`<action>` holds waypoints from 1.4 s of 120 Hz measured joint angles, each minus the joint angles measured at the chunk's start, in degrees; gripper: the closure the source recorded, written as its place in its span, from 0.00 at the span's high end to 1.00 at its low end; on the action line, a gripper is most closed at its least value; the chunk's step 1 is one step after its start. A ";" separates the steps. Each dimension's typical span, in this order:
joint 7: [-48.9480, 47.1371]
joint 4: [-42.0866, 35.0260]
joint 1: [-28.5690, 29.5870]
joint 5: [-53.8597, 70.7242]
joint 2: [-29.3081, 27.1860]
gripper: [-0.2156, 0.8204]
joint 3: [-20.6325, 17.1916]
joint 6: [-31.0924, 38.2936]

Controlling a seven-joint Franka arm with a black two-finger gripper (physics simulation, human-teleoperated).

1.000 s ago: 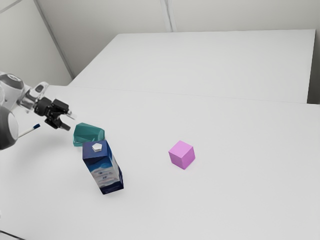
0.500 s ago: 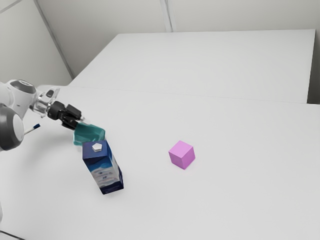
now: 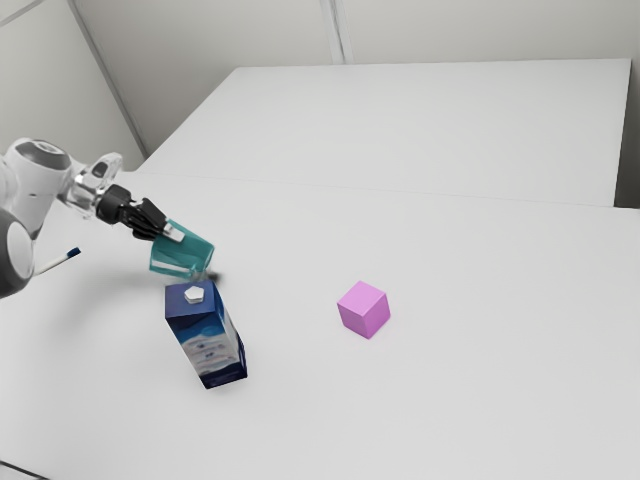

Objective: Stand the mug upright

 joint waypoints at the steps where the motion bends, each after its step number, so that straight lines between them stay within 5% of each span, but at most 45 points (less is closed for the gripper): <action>1: -0.12 -0.02 -0.19 0.34 -0.33 0.06 0.01 0.03; 20: -4.48 0.21 -6.23 13.87 -6.48 0.05 -0.56 2.83; 48: -14.00 -5.78 -10.03 37.07 -14.54 0.05 -9.97 12.93; 71: -21.30 -12.38 -11.21 47.78 -15.61 0.04 -14.53 25.22; 105: -29.77 -20.88 -12.37 53.58 -16.00 0.04 -15.55 37.14; 145: -36.15 -21.99 -12.79 55.25 -13.24 0.04 -15.60 42.03; 168: -37.98 -21.95 -13.29 54.71 -13.04 0.40 -15.60 42.96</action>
